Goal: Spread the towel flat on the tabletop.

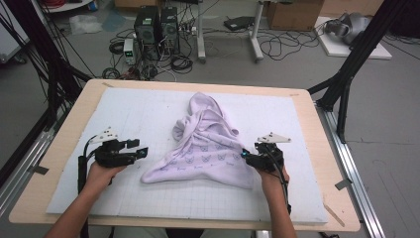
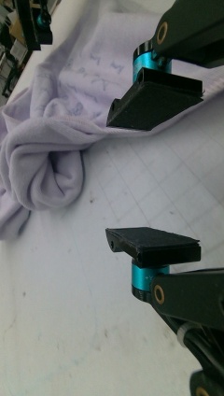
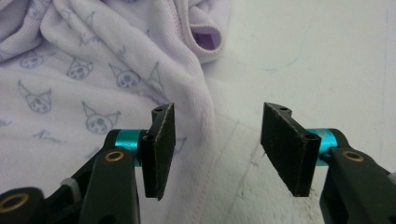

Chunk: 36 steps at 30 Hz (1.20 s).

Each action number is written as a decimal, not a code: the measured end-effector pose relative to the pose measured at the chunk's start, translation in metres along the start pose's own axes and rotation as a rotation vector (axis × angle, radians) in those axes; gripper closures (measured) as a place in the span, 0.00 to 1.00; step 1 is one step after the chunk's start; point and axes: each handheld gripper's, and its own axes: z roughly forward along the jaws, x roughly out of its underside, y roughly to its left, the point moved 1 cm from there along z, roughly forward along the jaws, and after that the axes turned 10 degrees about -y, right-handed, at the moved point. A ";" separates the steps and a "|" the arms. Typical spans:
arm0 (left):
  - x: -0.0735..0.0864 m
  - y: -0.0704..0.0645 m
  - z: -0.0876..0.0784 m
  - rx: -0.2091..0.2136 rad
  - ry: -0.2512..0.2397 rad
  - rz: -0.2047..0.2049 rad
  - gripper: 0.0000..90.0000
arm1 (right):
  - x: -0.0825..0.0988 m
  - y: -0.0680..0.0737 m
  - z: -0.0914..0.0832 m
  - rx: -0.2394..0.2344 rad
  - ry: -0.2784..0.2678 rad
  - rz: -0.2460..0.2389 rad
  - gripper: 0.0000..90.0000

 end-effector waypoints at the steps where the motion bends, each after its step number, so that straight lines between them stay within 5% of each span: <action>1: -0.002 -0.002 0.004 0.006 0.000 -0.004 0.45 | 0.000 0.000 0.000 0.000 0.000 0.000 0.49; 14: -0.032 -0.030 0.100 0.106 0.087 0.041 0.44 | 0.003 0.002 0.000 -0.053 -0.007 0.007 0.42; 18: -0.031 -0.035 0.117 0.112 0.102 0.032 0.37 | 0.003 0.000 -0.001 -0.062 -0.021 0.020 0.41; 21: -0.027 -0.040 0.135 0.068 0.177 0.068 0.40 | 0.003 -0.002 -0.001 -0.064 -0.023 0.029 0.40; 22: -0.026 -0.041 0.139 0.085 0.197 0.082 0.44 | 0.003 -0.002 -0.001 -0.065 -0.024 0.029 0.40; 25: -0.023 -0.042 0.144 0.082 0.241 0.136 0.84 | 0.005 -0.001 0.000 -0.071 -0.014 0.029 0.40; 29: -0.026 -0.031 0.138 0.082 0.209 0.093 0.88 | 0.007 0.000 0.004 -0.074 0.004 0.017 0.41; 31: -0.030 -0.020 0.128 0.084 0.141 0.023 0.88 | 0.009 0.002 0.010 -0.075 0.030 0.012 0.43; 36: -0.030 -0.007 0.112 0.121 0.076 -0.042 0.88 | 0.010 0.007 0.020 -0.072 0.057 0.001 0.48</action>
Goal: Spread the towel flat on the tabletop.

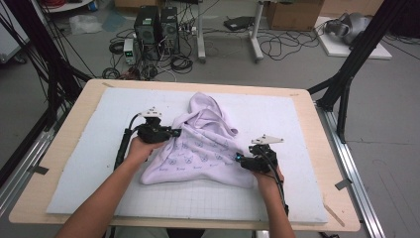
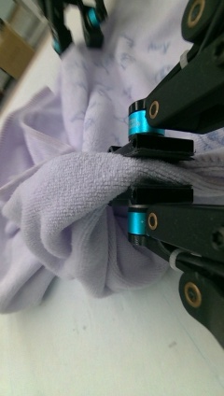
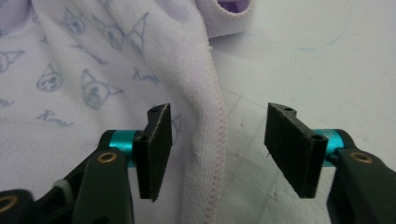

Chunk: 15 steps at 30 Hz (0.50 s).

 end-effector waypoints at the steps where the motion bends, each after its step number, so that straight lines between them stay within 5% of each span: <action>1: 0.001 0.003 -0.005 0.001 -0.007 -0.005 0.88 | 0.000 0.002 0.005 -0.010 0.011 0.001 0.54; 4: 0.005 0.011 -0.017 -0.020 -0.018 -0.016 0.88 | 0.001 0.004 0.009 -0.037 0.027 0.003 0.64; 5: 0.007 0.017 -0.025 -0.030 -0.031 -0.036 0.88 | 0.000 0.007 0.010 -0.026 0.034 -0.025 0.80; 8: 0.009 0.022 -0.032 -0.042 -0.041 -0.041 0.89 | -0.002 0.009 0.011 -0.048 0.036 -0.055 0.95; 15: 0.008 0.032 -0.033 -0.157 -0.039 0.028 0.90 | -0.012 0.013 0.025 0.019 0.034 -0.116 0.97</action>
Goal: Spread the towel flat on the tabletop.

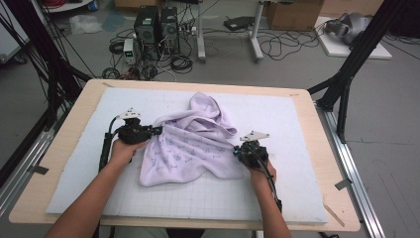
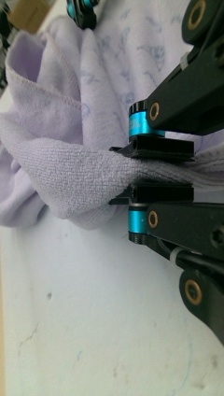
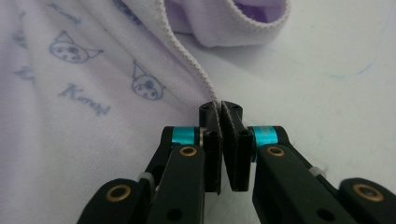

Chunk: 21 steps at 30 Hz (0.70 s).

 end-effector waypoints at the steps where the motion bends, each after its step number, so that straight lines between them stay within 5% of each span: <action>1: -0.001 0.001 0.003 -0.016 0.003 0.004 0.90 | -0.002 0.000 0.003 0.013 0.001 -0.010 0.97; 5: -0.003 0.002 0.011 -0.062 -0.024 0.030 0.90 | -0.009 -0.006 0.012 0.088 -0.020 0.005 0.97; 14: -0.018 0.004 0.046 -0.162 0.022 0.114 0.89 | -0.029 -0.012 0.033 0.222 -0.022 -0.038 0.97; 18: -0.016 0.006 0.045 -0.166 0.039 0.065 0.65 | -0.027 -0.016 0.036 0.223 -0.006 -0.008 0.90; 19: -0.017 0.010 0.039 -0.163 0.062 0.024 0.48 | -0.023 -0.021 0.034 0.196 -0.007 0.037 0.75; 20: -0.017 0.010 0.039 -0.163 0.062 0.024 0.43 | -0.023 -0.021 0.034 0.196 -0.007 0.037 0.75; 21: -0.018 0.011 0.030 -0.146 0.059 0.012 0.43 | -0.019 -0.026 0.026 0.166 -0.045 0.099 0.68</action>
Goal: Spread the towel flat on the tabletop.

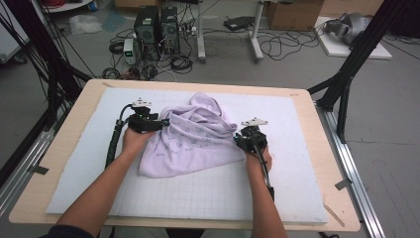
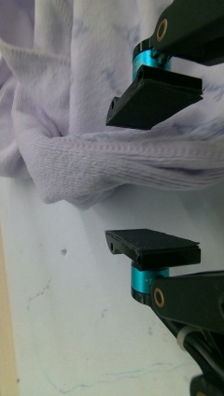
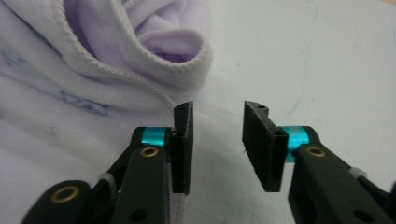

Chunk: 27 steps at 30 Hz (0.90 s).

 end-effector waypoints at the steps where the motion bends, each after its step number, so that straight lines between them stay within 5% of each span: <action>1: 0.000 0.000 0.000 0.000 0.000 0.000 0.43 | 0.000 0.000 0.000 0.000 0.000 0.000 0.68; 5: 0.003 0.002 -0.018 0.006 -0.033 0.008 0.44 | 0.009 -0.010 -0.017 -0.074 -0.011 0.039 0.51; 8: 0.010 0.003 -0.034 0.027 -0.048 -0.008 0.44 | 0.014 -0.011 -0.027 -0.092 0.008 -0.008 0.48; 14: 0.032 -0.002 -0.068 0.068 -0.047 -0.010 0.37 | 0.021 -0.010 -0.043 -0.150 -0.001 -0.024 0.50; 21: 0.057 -0.011 -0.097 0.134 0.011 -0.031 0.40 | 0.033 -0.007 -0.048 -0.173 0.050 -0.019 0.59; 25: 0.069 -0.019 -0.113 0.145 0.012 -0.039 0.53 | 0.035 -0.002 -0.050 -0.198 0.057 -0.020 0.88; 27: 0.071 -0.022 -0.117 0.147 0.010 -0.034 0.56 | 0.035 0.003 -0.052 -0.196 0.064 -0.039 0.93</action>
